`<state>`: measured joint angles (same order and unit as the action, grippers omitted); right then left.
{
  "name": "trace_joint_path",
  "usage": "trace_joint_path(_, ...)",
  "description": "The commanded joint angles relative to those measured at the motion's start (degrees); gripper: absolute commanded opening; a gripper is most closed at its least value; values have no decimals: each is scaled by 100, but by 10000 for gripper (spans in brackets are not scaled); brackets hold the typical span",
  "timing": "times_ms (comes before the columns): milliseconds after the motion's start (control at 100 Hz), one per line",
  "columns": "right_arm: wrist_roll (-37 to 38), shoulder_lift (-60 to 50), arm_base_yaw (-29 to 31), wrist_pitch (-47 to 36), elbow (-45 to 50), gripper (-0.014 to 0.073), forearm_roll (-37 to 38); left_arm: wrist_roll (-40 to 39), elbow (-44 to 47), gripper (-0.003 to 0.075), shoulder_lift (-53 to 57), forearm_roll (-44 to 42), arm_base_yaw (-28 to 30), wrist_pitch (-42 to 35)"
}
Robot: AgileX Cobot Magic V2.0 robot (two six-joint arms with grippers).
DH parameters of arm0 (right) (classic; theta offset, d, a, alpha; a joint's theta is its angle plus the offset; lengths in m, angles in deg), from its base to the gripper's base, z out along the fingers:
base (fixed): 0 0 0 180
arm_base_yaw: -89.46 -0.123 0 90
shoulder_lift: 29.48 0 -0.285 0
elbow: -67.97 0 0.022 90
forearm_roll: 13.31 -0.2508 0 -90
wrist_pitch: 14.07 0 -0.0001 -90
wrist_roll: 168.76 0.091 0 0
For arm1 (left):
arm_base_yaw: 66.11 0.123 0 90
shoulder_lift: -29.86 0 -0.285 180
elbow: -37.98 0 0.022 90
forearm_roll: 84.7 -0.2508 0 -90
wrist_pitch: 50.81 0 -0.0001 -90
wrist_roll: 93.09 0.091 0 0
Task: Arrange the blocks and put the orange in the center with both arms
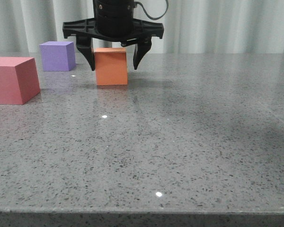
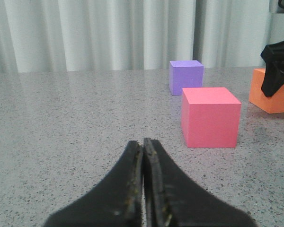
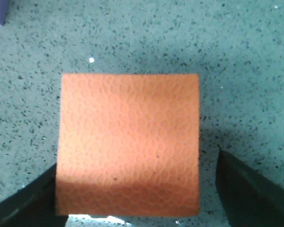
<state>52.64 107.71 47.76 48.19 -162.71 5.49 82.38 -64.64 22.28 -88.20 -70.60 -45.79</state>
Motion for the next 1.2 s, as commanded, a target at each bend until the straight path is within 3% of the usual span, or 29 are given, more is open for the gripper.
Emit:
trace_joint_path(0,-2,-568,21,-128,-328,604,106,4,242,-20,190,12,-7,-463)
trace_joint_path(170,-105,-802,25,-123,-673,604,12,4,242,-20,190,12,-7,-463)
trace_joint_path(410,-823,-1349,119,87,-878,604,5,4,242,-20,190,12,-7,-463)
trace_joint_path(630,-1857,-1745,509,793,-852,604,-22,4,242,-20,190,12,-7,-463)
trace_joint_path(900,-2537,-2234,1011,1057,-835,604,-85,4,242,-20,190,12,-7,-463)
trace_joint_path(1040,-2687,-2656,1252,1029,-450,604,-102,4,242,-20,190,12,-7,-463)
trace_joint_path(1190,-2738,-3293,1531,742,573,604,-102,4,242,-20,190,12,-7,-463)
